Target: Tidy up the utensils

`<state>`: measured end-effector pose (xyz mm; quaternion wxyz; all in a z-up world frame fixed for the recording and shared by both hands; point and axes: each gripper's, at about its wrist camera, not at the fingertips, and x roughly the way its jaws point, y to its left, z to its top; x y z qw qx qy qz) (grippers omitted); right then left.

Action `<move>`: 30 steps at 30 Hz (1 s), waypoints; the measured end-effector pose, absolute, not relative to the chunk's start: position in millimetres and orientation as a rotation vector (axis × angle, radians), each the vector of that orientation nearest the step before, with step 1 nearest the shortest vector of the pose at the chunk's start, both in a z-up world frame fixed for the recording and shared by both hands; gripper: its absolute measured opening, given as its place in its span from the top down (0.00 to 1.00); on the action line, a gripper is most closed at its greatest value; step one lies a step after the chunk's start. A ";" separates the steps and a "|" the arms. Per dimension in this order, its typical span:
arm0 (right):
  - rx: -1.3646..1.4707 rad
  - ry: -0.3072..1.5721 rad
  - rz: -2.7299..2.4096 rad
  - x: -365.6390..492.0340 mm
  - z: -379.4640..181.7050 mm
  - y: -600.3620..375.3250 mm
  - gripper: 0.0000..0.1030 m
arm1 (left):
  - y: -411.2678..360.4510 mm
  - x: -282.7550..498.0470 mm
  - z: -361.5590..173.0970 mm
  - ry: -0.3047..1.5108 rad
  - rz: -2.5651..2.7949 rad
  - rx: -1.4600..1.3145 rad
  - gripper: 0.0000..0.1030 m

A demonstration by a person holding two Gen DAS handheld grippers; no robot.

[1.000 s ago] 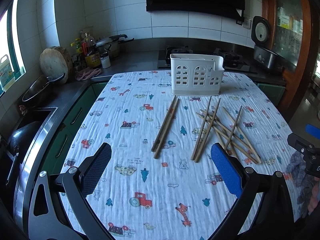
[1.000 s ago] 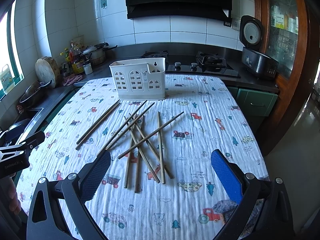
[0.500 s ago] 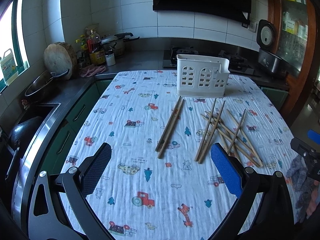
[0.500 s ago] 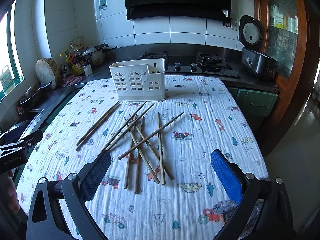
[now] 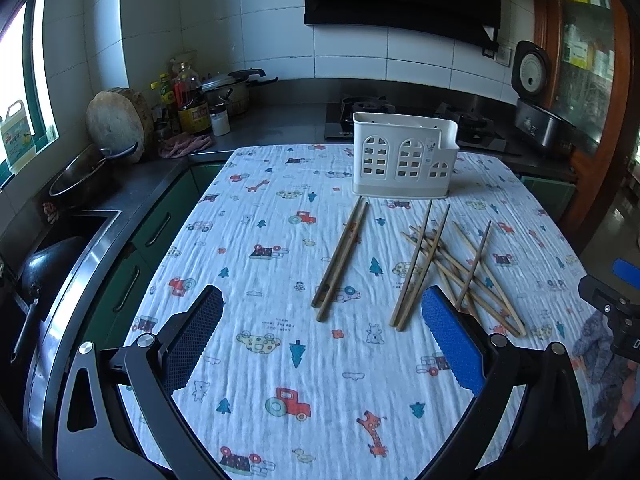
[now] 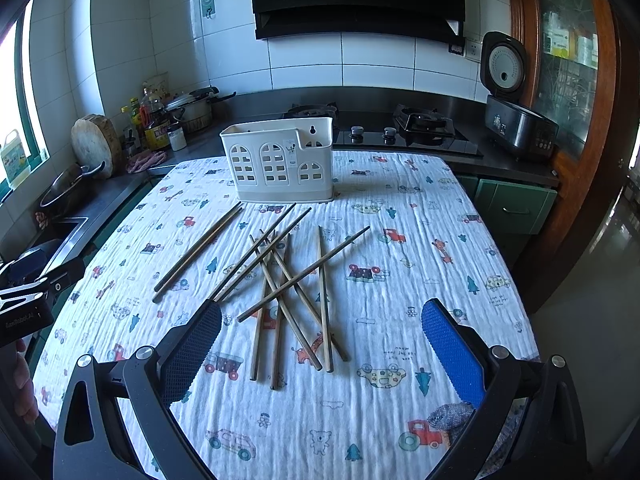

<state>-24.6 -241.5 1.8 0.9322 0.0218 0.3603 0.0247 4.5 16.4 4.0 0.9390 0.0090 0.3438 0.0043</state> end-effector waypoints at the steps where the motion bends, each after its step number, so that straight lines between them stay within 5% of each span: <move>1: 0.044 0.738 0.051 -24.4 1.8 -241.4 0.06 | 16.6 4.4 4.2 0.701 0.009 0.020 0.05; 30: 0.038 0.733 0.054 -25.7 3.9 -239.1 0.06 | 16.7 5.1 3.7 0.697 -0.015 0.015 0.05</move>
